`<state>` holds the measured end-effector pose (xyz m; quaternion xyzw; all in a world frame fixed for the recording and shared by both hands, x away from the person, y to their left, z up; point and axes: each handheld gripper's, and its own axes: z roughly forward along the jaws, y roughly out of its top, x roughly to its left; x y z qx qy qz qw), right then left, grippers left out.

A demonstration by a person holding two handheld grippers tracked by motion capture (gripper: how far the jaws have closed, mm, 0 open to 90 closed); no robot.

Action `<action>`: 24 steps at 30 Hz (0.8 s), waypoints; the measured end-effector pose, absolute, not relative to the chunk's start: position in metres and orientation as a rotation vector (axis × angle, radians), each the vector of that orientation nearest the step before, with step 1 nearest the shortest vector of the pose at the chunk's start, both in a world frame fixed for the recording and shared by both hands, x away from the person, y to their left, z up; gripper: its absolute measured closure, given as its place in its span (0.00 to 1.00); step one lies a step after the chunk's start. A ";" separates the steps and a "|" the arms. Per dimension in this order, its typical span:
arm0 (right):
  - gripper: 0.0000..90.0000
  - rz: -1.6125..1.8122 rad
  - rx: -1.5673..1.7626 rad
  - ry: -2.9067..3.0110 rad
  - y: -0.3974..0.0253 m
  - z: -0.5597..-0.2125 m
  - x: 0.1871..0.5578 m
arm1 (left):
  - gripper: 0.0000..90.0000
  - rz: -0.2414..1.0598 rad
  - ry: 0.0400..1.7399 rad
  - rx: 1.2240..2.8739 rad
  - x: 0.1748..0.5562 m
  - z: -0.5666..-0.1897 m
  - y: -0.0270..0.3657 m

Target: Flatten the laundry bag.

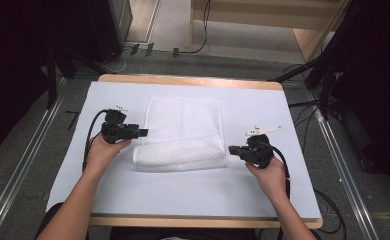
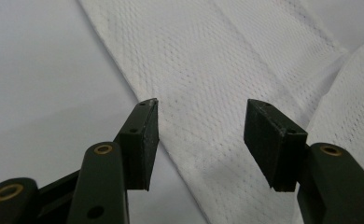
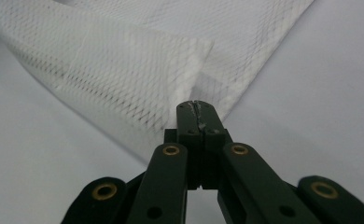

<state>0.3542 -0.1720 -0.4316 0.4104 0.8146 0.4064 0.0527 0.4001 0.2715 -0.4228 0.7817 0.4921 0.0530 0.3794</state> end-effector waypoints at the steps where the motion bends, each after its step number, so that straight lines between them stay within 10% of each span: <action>1: 1.00 1.232 1.253 2.473 -0.171 -0.432 0.357 | 0.54 0.138 1.259 1.995 0.400 -0.423 0.272; 13: 1.00 1.185 1.270 2.465 -0.166 -0.447 0.390 | 1.00 0.096 1.264 1.962 0.383 -0.426 0.292; 24: 1.00 1.201 1.262 2.547 -0.150 -0.456 0.398 | 1.00 0.041 1.239 2.005 0.373 -0.433 0.279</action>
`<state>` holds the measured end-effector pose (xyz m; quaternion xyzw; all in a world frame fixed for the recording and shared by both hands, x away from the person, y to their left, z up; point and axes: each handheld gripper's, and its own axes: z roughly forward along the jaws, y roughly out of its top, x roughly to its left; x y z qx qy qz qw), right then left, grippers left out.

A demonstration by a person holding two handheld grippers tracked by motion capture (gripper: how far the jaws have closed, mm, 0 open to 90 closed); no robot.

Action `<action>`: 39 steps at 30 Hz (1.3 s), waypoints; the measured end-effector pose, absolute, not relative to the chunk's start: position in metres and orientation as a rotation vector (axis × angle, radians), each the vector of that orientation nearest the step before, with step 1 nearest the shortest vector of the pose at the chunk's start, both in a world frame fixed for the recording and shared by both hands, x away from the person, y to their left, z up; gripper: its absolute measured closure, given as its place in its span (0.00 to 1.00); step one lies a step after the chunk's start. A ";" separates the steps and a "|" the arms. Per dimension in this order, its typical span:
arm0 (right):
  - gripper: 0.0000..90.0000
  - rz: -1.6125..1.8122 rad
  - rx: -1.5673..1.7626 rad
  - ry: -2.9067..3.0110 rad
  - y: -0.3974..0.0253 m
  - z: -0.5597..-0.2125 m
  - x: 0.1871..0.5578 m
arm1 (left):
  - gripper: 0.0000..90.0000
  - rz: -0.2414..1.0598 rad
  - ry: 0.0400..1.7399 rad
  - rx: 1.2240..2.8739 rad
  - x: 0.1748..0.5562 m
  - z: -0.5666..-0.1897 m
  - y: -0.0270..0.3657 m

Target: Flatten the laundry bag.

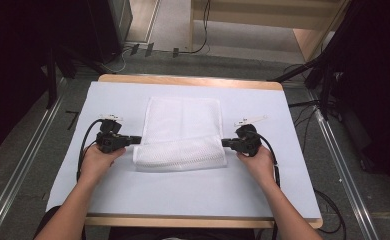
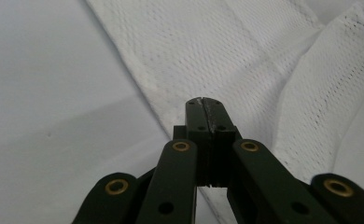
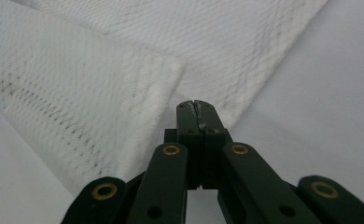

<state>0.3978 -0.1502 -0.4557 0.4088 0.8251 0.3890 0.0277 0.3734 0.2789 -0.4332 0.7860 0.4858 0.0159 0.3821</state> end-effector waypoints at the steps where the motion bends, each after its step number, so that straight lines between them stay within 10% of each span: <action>1: 1.00 1.216 1.258 2.554 -0.148 -0.455 0.397 | 1.00 0.039 1.237 2.003 0.372 -0.433 0.278; 39: 0.99 1.313 1.083 2.593 -0.152 -0.432 0.324 | 0.80 0.047 1.108 2.053 0.315 -0.421 0.269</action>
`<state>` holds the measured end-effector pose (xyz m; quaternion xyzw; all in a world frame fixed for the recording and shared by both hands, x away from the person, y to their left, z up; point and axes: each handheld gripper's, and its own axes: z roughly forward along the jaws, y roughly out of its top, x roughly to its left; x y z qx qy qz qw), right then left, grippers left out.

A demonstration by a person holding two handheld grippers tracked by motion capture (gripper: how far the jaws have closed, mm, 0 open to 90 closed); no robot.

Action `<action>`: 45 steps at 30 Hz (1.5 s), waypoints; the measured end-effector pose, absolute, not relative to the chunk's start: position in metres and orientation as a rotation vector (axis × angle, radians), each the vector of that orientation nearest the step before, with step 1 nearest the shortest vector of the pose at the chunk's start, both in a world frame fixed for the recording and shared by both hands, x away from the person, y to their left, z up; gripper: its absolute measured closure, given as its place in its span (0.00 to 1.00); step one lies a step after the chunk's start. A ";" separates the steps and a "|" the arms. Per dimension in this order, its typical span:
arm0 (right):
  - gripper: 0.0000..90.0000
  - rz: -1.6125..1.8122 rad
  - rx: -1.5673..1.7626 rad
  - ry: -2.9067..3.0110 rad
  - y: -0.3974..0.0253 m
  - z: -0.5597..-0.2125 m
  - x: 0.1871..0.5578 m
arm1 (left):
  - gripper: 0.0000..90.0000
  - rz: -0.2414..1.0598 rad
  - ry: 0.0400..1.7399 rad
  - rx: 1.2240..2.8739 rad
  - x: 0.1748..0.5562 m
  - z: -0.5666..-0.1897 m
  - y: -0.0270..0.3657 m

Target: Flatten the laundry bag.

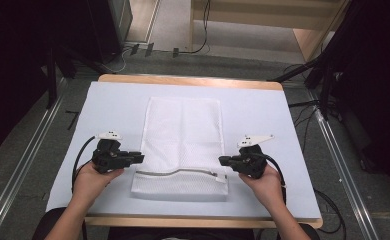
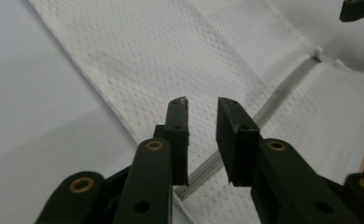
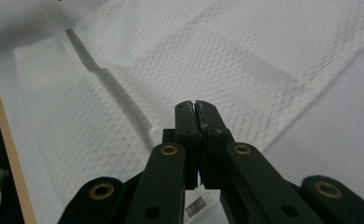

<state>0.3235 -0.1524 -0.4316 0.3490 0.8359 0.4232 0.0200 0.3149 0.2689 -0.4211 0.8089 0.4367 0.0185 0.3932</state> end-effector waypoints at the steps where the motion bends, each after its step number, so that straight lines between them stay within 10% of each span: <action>1: 0.98 1.311 1.083 2.591 -0.153 -0.432 0.324 | 0.78 0.053 1.112 2.050 0.316 -0.421 0.268; 31: 0.72 1.138 1.224 2.447 -0.145 -0.465 0.392 | 0.60 0.145 1.267 2.070 0.377 -0.453 0.257; 45: 0.99 1.058 1.299 2.476 -0.135 -0.469 0.411 | 0.99 0.121 1.316 2.078 0.383 -0.453 0.251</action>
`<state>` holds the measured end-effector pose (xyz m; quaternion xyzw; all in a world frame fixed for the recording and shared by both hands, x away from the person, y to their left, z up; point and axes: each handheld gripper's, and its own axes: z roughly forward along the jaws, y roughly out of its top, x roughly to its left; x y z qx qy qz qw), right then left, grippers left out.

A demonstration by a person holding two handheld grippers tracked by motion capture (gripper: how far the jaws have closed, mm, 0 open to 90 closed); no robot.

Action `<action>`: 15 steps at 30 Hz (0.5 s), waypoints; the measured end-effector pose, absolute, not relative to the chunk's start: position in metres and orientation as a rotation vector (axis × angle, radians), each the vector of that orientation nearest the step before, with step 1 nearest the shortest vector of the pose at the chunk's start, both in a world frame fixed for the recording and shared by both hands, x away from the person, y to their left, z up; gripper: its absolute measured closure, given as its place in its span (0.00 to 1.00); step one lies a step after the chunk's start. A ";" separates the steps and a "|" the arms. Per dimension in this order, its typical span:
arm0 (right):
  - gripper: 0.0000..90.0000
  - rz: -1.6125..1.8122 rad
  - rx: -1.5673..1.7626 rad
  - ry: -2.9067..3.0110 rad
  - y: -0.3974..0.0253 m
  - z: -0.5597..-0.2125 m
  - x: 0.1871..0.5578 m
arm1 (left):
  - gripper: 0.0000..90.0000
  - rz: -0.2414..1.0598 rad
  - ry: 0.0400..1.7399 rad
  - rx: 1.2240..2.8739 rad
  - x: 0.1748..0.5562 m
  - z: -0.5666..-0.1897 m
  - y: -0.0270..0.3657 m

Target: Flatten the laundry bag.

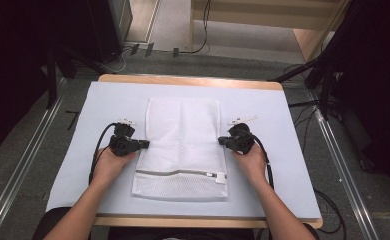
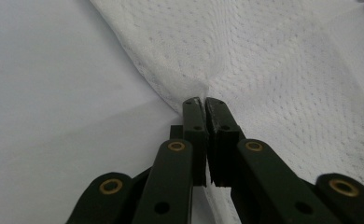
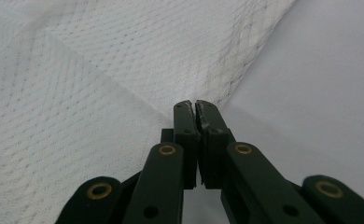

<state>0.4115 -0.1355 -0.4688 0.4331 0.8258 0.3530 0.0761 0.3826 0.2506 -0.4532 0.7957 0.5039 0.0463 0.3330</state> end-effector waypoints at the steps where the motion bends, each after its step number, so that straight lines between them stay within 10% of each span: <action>1: 0.99 1.052 1.298 2.469 -0.135 -0.468 0.413 | 0.99 0.130 1.323 2.057 0.384 -0.453 0.252; 15: 0.99 1.091 1.321 2.430 -0.135 -0.466 0.447 | 0.97 0.127 1.349 1.986 0.415 -0.453 0.263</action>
